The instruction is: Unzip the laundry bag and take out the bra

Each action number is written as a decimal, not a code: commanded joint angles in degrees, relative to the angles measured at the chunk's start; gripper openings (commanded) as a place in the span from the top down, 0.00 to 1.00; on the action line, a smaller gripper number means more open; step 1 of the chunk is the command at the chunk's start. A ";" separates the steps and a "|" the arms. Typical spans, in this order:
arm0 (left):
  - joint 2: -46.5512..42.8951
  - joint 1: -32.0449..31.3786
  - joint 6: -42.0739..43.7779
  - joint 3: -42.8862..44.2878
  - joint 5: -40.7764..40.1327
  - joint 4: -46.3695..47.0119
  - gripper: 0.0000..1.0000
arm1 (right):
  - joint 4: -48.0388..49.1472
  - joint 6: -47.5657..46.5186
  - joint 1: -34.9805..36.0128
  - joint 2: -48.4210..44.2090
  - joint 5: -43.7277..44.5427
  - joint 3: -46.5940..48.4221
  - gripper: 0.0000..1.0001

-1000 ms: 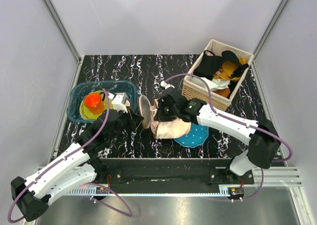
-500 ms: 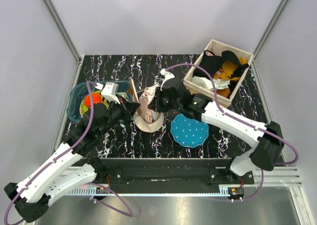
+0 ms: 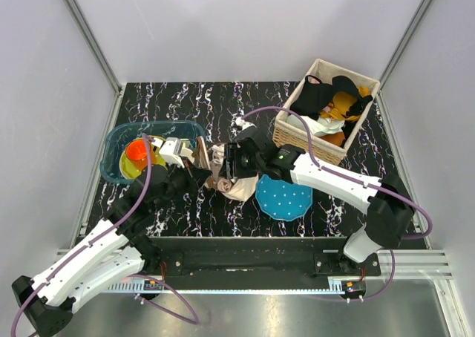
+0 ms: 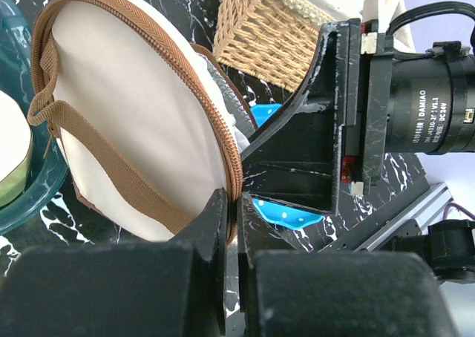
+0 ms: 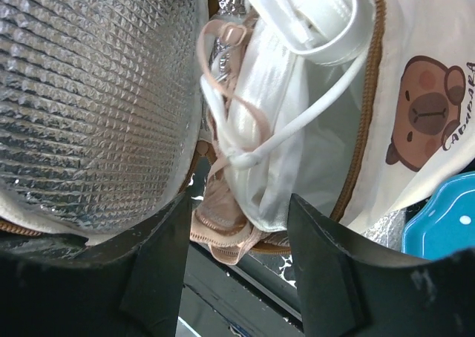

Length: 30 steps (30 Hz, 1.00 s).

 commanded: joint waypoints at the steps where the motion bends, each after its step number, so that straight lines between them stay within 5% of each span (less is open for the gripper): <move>1: -0.08 0.28 -0.85 0.38 1.66 5.18 1.00 | -0.39 -1.20 0.16 -3.42 1.87 2.07 0.40; 7: 1.24 0.28 -0.67 0.99 2.37 5.97 1.00 | -0.39 -1.11 0.07 -3.86 1.87 1.89 0.39; 11: 1.50 0.28 -0.67 1.08 2.63 6.15 1.00 | 0.39 -0.85 0.16 -3.16 1.34 1.72 0.23; 14: 1.59 0.28 -0.67 1.17 2.72 6.24 1.00 | 1.10 -0.49 0.07 -2.11 0.99 2.15 0.26; 18: 1.07 0.28 -0.93 0.99 2.28 5.97 1.00 | 1.54 -0.14 0.16 -2.36 1.95 2.15 0.49; 21: 0.80 0.28 -0.93 0.73 2.19 5.71 1.00 | 1.89 -0.23 0.16 -3.50 4.67 1.63 0.55; 27: 0.89 0.28 -1.20 0.29 2.46 6.32 1.00 | 2.15 -0.85 -0.02 -3.33 4.07 1.71 0.99; 30: 0.89 0.28 -1.02 0.46 2.37 6.06 1.00 | 1.80 -1.19 0.07 -4.03 3.80 2.50 1.00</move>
